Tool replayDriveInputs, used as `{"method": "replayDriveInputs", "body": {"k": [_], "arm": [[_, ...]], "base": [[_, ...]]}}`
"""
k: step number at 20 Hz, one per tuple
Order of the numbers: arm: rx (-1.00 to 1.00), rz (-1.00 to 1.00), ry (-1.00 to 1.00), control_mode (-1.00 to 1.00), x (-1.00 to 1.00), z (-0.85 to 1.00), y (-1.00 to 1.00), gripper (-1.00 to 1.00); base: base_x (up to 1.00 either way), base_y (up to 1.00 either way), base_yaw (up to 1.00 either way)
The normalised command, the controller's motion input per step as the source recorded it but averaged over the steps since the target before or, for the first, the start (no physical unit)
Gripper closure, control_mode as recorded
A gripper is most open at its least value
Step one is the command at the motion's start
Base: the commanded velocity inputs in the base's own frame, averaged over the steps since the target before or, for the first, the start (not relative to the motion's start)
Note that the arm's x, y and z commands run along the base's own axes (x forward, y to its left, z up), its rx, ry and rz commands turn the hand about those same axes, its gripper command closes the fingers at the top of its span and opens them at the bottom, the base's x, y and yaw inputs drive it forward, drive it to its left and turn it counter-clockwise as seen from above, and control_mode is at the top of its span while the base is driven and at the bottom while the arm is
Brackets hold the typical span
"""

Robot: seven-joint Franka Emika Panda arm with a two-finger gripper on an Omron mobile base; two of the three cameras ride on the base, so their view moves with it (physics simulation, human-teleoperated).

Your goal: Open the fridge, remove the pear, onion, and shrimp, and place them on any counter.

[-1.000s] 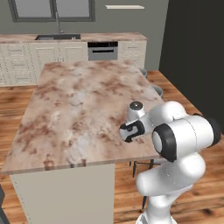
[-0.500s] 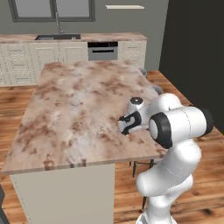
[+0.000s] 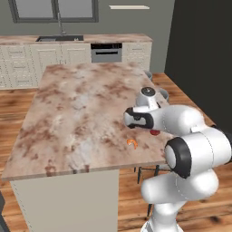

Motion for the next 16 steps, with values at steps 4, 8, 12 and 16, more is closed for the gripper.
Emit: {"method": "replayDriveInputs", "body": {"k": [4,8,12,16], "arm": [[0.08,-0.01,0.08,-1.0,-0.18,0.91,-0.08,-1.0],[0.18,-0.16,0.09,-1.0,-0.69,0.54,-0.08,-1.0],[0.13,-0.17,0.09,-1.0,-0.67,0.36,0.05,-1.0],[0.06,-0.13,0.04,-1.0,-0.78,0.23,0.08,-1.0]], "base": [[0.0,0.0,0.0],[0.0,0.0,0.0],[0.0,0.0,0.0],[0.0,0.0,0.0]]}}
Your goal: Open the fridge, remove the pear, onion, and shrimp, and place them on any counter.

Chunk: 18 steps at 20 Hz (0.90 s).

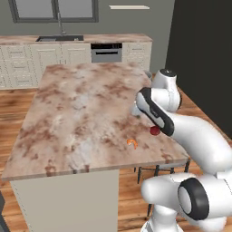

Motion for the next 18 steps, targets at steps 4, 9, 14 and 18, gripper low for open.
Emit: {"method": "replayDriveInputs", "body": {"k": [4,9,14,18], "arm": [[0.0,-0.13,0.02,-1.0,-0.88,0.29,0.0,-1.0],[0.0,-0.1,0.0,-1.0,-0.95,0.12,0.0,-1.0],[0.0,-0.09,0.0,-1.0,-0.77,0.27,0.0,-1.0],[0.0,0.0,-0.07,-1.0,-0.22,0.66,0.0,-1.0]], "base": [[0.0,0.0,0.0],[0.0,0.0,0.0],[0.0,0.0,0.0],[0.0,0.0,0.0]]}}
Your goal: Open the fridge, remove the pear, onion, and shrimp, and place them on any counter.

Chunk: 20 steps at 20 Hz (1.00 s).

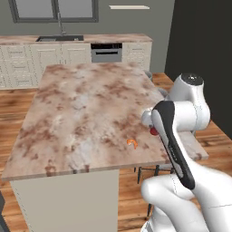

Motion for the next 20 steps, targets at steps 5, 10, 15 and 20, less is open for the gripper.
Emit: {"method": "replayDriveInputs", "body": {"k": [5,10,15,20], "arm": [[0.0,0.0,-0.01,-1.0,-0.36,0.37,0.0,-1.0],[0.0,0.0,-0.02,-1.0,-0.57,0.03,0.0,-1.0],[0.0,0.0,-0.01,-1.0,-0.15,0.01,0.0,-1.0],[0.0,0.0,0.0,1.0,0.0,0.0,0.0,-1.0]], "base": [[0.0,0.0,0.0],[0.0,0.0,0.0],[0.0,0.0,0.0],[0.0,0.0,0.0]]}}
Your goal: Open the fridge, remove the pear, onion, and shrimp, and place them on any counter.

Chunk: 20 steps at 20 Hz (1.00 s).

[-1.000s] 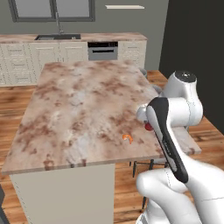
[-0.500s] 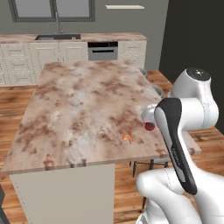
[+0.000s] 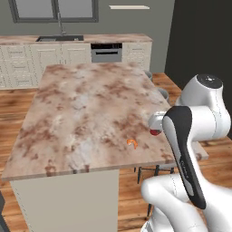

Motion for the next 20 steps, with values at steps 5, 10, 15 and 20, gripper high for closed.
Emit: {"method": "replayDriveInputs", "body": {"k": [5,10,15,20], "arm": [[0.0,0.0,0.0,1.0,0.0,0.0,0.0,-1.0],[0.0,0.0,0.0,1.0,0.0,0.0,0.0,-1.0],[0.0,0.0,0.0,1.0,0.0,0.0,0.0,-1.0],[0.0,0.0,0.0,1.0,0.0,0.0,0.0,-1.0]], "base": [[-0.32,-0.38,-0.42],[-0.39,-0.4,-0.72],[-0.04,-0.47,-0.82],[0.0,-0.34,-0.9]]}}
